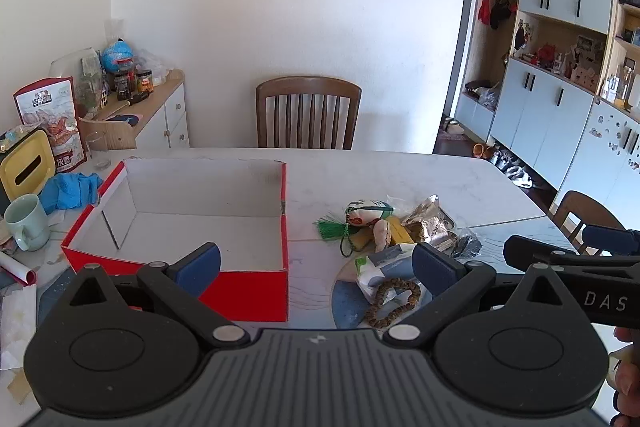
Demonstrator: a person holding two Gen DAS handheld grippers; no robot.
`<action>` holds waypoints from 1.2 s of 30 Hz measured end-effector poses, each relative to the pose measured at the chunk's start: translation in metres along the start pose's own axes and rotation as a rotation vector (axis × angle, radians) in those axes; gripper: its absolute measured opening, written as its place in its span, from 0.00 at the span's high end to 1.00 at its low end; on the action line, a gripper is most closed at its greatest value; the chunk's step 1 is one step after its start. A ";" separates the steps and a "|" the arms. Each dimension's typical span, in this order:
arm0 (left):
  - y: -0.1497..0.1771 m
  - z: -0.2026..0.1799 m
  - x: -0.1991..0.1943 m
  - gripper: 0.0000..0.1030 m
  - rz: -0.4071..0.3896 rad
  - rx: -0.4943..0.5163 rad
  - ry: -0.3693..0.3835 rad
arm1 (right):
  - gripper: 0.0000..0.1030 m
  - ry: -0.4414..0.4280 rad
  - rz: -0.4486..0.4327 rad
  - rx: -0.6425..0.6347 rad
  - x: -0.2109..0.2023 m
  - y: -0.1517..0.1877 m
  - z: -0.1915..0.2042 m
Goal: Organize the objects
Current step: 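Move both tools toward the pile of items on the table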
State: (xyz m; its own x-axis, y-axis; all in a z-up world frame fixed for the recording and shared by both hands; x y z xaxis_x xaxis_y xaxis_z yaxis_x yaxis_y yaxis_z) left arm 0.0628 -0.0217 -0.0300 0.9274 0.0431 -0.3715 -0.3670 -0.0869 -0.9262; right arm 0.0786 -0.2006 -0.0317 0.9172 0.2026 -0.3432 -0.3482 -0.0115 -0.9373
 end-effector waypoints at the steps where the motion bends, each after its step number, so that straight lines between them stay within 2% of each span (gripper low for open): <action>1: 0.000 -0.002 0.001 0.00 0.000 -0.002 -0.003 | 0.02 -0.003 0.001 0.001 0.001 -0.001 -0.002; 8: -0.004 -0.013 0.012 0.00 0.000 -0.008 -0.011 | 0.04 -0.031 -0.001 -0.012 0.009 -0.002 -0.014; 20: -0.004 -0.042 0.036 0.00 0.017 -0.003 0.021 | 0.05 -0.050 0.038 -0.013 0.036 -0.002 -0.046; 28: 0.004 -0.060 0.061 0.00 0.057 0.009 0.034 | 0.06 -0.052 0.072 -0.008 0.057 0.001 -0.070; 36: 0.028 -0.081 0.101 0.00 0.129 0.053 0.064 | 0.07 -0.058 0.105 -0.044 0.088 0.008 -0.090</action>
Point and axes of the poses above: each gripper's, at about its wrist camera, not at the fingertips, and x roughly the way its jaws point, z to its left, y to its underside, the point moved 5 cm from there along x, roughly the way its jaws point, and after that the axes turned 11 degrees about -z, right-handed, at the moved point
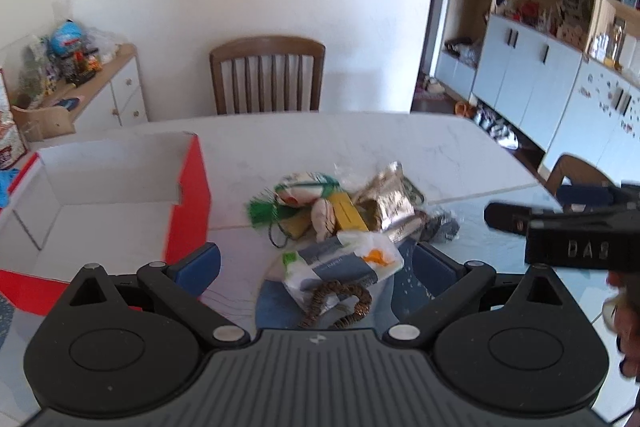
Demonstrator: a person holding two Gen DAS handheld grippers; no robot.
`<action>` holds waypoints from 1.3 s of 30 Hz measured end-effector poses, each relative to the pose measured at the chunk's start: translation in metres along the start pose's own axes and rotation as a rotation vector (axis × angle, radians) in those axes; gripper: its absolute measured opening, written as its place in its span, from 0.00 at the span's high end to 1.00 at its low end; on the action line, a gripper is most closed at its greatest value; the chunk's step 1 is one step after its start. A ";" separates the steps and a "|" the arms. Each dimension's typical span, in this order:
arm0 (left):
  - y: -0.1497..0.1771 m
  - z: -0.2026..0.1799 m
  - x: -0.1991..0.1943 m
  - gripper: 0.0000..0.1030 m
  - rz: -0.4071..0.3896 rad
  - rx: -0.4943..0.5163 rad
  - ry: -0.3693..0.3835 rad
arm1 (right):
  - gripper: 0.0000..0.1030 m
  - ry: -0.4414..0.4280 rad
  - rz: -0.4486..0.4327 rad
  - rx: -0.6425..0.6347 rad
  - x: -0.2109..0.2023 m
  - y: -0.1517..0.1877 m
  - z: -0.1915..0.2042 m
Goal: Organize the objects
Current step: 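Move both tools toward the pile of items on the table, then grasp the brown bead bracelet with the left tool while the right tool grasps the black bag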
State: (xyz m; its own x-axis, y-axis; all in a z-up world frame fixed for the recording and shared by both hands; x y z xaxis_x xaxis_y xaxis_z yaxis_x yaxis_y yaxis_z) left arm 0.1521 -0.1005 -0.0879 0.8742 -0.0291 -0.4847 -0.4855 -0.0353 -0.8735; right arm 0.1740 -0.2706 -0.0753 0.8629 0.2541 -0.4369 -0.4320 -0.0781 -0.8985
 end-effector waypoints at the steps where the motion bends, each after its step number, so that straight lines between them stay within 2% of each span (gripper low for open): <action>1: 0.003 -0.002 0.006 0.00 0.015 0.003 0.002 | 0.07 0.005 0.004 -0.006 0.005 0.001 -0.003; 4: 0.012 -0.009 0.023 0.00 0.050 0.017 0.000 | 0.07 0.013 0.024 -0.007 0.021 0.005 -0.014; 10: 0.034 -0.027 0.056 0.00 0.098 0.121 0.007 | 0.09 0.025 0.072 -0.036 0.050 0.020 -0.030; 18: 0.069 -0.029 0.086 0.00 0.203 0.137 -0.016 | 0.14 0.022 0.141 -0.089 0.086 0.047 -0.039; 22: 0.076 -0.031 0.094 0.01 0.211 0.139 -0.024 | 0.16 0.012 0.154 -0.118 0.107 0.054 -0.044; 25: 0.078 -0.031 0.096 0.01 0.208 0.126 -0.036 | 0.20 0.001 0.170 -0.132 0.121 0.058 -0.044; 27: 0.080 -0.032 0.096 0.05 0.206 0.127 -0.037 | 0.23 -0.007 0.178 -0.136 0.129 0.061 -0.043; 34: 0.088 -0.041 0.101 0.32 0.226 0.167 -0.016 | 0.29 -0.043 0.200 -0.131 0.143 0.068 -0.039; 39: 0.091 -0.046 0.107 0.38 0.238 0.206 0.001 | 0.33 -0.055 0.204 -0.139 0.148 0.071 -0.036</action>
Point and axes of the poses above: each gripper's, at about its wrist camera, not at the fingertips, and x roughly the way its jaws point, z to its left, y to its underside, the point moved 5 cm from there along x, roughly the way its jaws point, and after that the axes turned 11 degrees about -z, right-handed, at the moved point
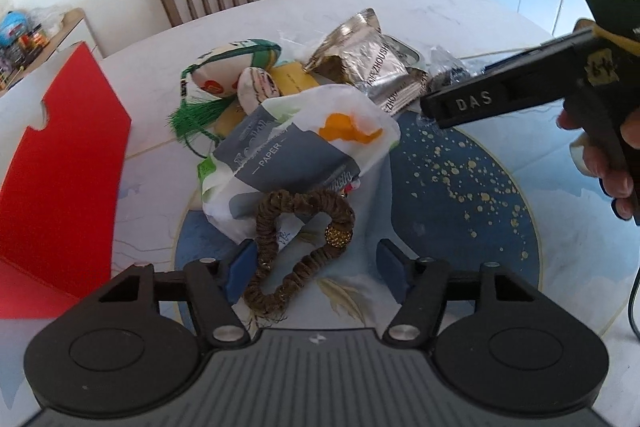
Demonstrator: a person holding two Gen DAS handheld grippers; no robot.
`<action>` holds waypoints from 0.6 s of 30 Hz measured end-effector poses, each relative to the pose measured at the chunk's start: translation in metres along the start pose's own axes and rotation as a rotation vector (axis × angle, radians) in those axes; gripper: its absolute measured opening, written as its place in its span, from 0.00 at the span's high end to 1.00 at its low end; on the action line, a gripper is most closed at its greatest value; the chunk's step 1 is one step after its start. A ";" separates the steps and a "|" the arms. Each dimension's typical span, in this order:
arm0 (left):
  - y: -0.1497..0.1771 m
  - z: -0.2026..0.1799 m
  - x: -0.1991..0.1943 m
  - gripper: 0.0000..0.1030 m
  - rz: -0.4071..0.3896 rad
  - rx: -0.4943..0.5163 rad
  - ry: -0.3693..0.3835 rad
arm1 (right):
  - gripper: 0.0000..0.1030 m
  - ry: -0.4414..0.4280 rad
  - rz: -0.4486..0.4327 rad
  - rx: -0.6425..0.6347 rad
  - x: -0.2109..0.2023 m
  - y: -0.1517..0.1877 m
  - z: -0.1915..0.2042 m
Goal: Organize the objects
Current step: 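Grasp the brown bead bracelet with the left tool while the right tool grasps the black bag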
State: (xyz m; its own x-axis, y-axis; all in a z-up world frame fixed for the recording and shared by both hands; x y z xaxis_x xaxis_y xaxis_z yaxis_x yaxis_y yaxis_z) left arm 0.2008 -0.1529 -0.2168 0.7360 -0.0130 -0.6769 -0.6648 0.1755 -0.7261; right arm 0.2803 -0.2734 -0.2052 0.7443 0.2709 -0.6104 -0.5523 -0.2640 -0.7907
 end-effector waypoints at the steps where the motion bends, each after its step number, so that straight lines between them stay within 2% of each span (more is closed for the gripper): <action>1: 0.000 -0.001 0.001 0.40 -0.001 0.010 0.000 | 0.34 -0.001 0.002 0.000 0.001 0.000 0.000; 6: -0.001 -0.006 0.002 0.50 -0.001 0.062 -0.003 | 0.43 -0.010 0.004 0.002 0.007 0.004 0.001; 9: -0.002 -0.004 0.004 0.58 0.003 0.056 -0.012 | 0.44 -0.014 0.007 0.013 0.009 0.007 0.001; 11: -0.003 -0.002 0.004 0.68 0.005 0.052 -0.022 | 0.47 -0.015 0.004 0.013 0.010 0.008 0.001; 18: -0.004 0.007 -0.001 0.81 0.000 0.002 -0.026 | 0.55 -0.012 -0.012 0.024 0.008 0.009 -0.003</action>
Point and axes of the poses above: each gripper's, at about its wrist camera, not at the fingertips, and x roughly the way its jaws point, z to its left, y to its underside, the point moved 5 cm from there along x, roughly the way its jaws point, and after that the axes turned 11 degrees about -z, right-handed, at the moved point
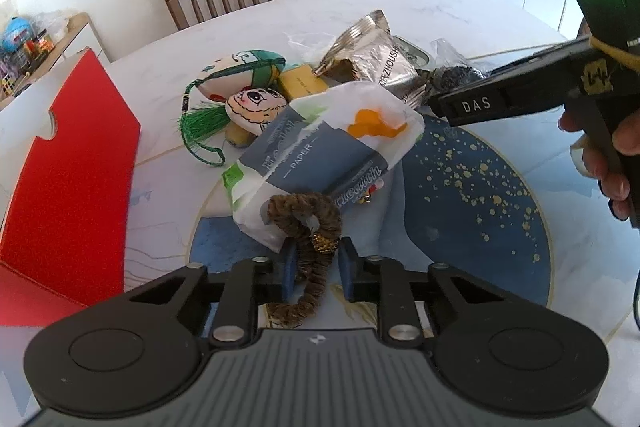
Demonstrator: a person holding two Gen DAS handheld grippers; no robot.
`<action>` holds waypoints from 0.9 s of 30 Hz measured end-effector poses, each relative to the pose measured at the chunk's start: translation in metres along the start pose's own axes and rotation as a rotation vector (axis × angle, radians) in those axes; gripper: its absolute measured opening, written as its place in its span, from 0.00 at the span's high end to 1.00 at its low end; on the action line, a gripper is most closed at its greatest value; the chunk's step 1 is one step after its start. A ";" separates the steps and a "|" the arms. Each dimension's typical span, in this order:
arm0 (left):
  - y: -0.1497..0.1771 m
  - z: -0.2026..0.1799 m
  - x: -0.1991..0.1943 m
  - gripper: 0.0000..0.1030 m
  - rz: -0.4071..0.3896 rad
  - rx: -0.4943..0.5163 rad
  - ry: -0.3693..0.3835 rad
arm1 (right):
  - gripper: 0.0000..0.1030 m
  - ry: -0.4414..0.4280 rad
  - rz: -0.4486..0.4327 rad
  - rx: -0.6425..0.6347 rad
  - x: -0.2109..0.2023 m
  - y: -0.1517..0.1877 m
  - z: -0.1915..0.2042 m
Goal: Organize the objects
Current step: 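Grasp the brown bead bracelet with the left tool while the right tool grasps the black bag, then carry the bracelet and black bag with both tools over the cardboard box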
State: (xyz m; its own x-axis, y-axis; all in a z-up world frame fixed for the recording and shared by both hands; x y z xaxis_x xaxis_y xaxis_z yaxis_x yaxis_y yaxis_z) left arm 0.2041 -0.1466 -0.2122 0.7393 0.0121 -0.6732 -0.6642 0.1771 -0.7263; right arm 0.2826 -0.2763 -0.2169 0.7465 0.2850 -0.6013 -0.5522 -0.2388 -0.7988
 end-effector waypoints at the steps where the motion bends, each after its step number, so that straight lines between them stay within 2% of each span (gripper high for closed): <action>1: 0.000 0.001 -0.002 0.82 -0.001 -0.008 0.000 | 0.56 0.000 -0.004 0.000 -0.001 0.000 0.000; 4: 0.000 0.004 -0.006 0.89 -0.005 -0.019 -0.006 | 0.65 -0.004 -0.014 -0.012 -0.003 -0.001 0.000; 6: 0.000 0.006 -0.010 0.89 -0.005 -0.032 -0.010 | 0.71 -0.005 -0.022 -0.020 -0.006 0.000 0.000; 9: 0.000 0.009 -0.014 0.90 0.002 -0.053 -0.016 | 0.74 -0.009 -0.024 -0.028 -0.010 0.003 0.000; 22: -0.008 0.023 -0.055 0.90 -0.051 -0.123 -0.022 | 0.75 -0.054 -0.051 -0.003 -0.066 0.000 0.000; 27: -0.017 0.034 -0.078 0.90 -0.094 -0.157 -0.006 | 0.75 -0.097 -0.065 -0.031 -0.094 -0.010 0.017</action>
State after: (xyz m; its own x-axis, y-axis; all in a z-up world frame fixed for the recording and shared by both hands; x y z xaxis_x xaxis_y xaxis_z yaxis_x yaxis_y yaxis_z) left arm 0.1622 -0.1169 -0.1426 0.7996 0.0092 -0.6004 -0.6005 0.0218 -0.7994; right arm 0.2117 -0.2854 -0.1527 0.7401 0.3887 -0.5487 -0.4912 -0.2448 -0.8359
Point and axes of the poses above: each gripper's, at about its wrist camera, not at the fingertips, and x roughly the way its jaws point, z to its left, y to its underside, the point moved 5 cm from there along x, roughly the way its jaws point, and after that the axes turned 11 degrees about -z, right-handed, at the moved point
